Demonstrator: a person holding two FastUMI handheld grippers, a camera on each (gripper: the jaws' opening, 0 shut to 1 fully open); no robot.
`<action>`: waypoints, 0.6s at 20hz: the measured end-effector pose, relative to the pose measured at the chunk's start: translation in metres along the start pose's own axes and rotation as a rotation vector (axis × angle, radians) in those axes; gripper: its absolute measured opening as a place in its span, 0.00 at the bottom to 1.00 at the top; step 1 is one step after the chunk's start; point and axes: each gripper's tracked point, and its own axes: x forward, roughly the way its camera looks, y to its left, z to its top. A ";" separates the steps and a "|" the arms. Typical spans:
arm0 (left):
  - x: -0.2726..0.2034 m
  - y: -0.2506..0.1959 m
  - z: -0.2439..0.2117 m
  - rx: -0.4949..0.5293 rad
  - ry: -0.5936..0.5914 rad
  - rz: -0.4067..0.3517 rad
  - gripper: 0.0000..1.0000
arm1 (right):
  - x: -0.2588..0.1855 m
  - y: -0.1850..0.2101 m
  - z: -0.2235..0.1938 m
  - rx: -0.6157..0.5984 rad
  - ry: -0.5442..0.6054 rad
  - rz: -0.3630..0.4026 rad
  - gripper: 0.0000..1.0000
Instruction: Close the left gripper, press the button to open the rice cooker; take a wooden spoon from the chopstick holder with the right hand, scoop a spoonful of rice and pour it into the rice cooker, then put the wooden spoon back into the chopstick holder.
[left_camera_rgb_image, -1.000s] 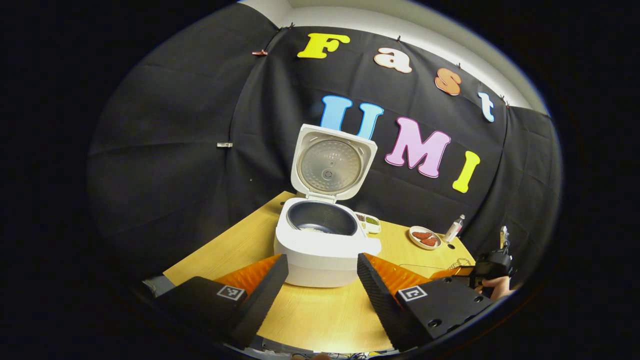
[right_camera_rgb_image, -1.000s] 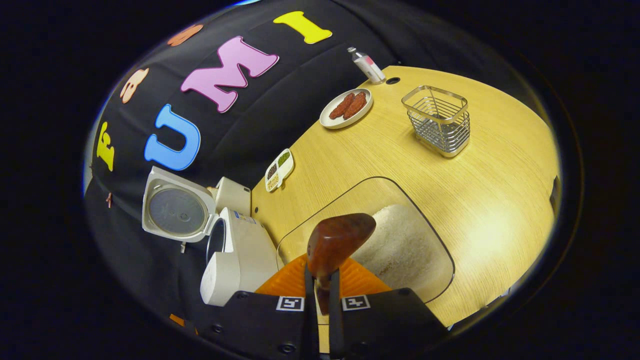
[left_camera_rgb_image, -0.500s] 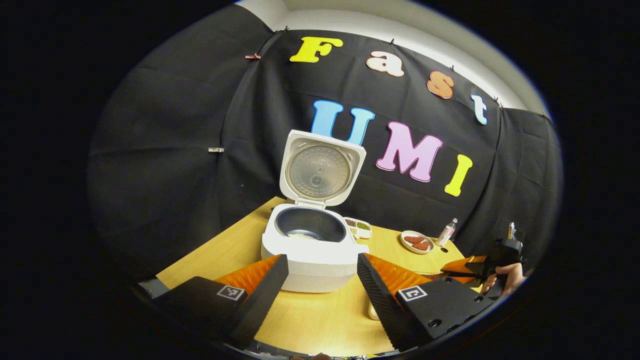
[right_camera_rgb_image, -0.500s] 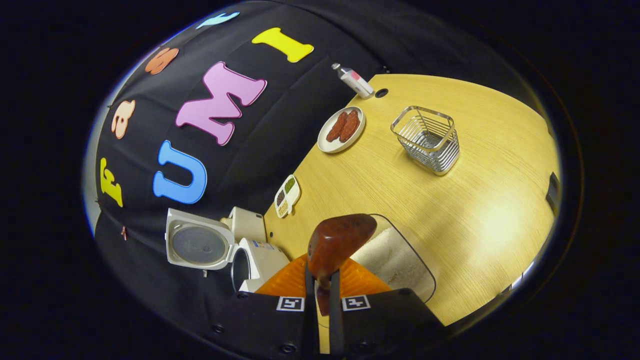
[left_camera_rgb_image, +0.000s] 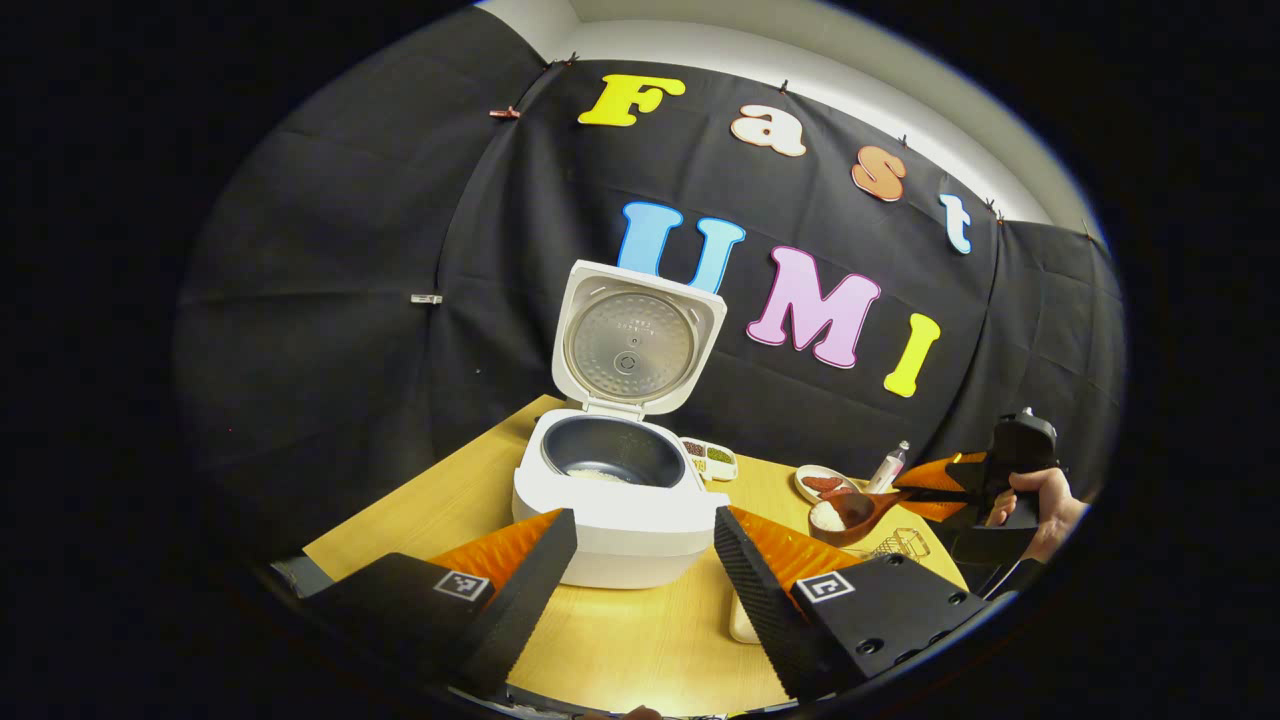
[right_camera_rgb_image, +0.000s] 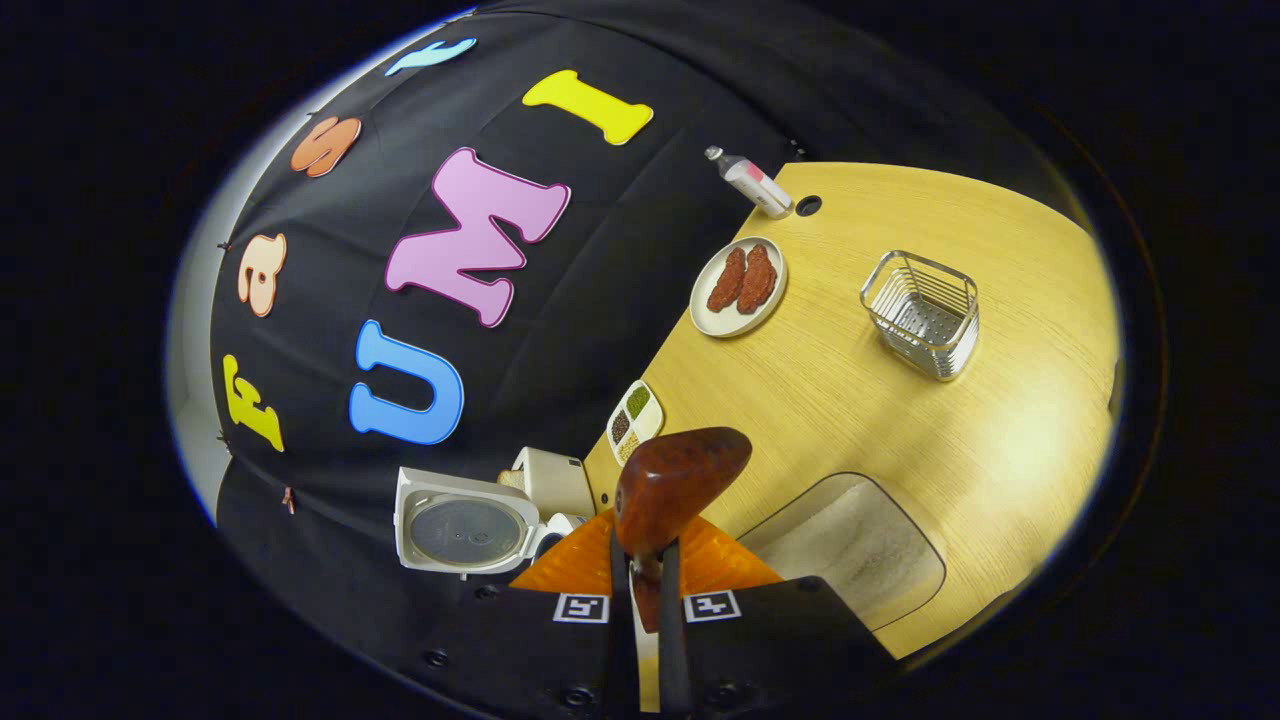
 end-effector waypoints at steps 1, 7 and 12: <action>0.000 0.001 0.000 0.001 -0.002 0.004 0.95 | 0.004 0.010 -0.001 0.001 0.001 0.011 0.13; -0.002 0.011 0.003 -0.009 -0.009 0.028 0.95 | 0.029 0.069 -0.017 -0.004 0.051 0.086 0.12; -0.003 0.029 0.008 -0.031 -0.024 0.082 0.95 | 0.054 0.106 -0.037 -0.013 0.086 0.120 0.12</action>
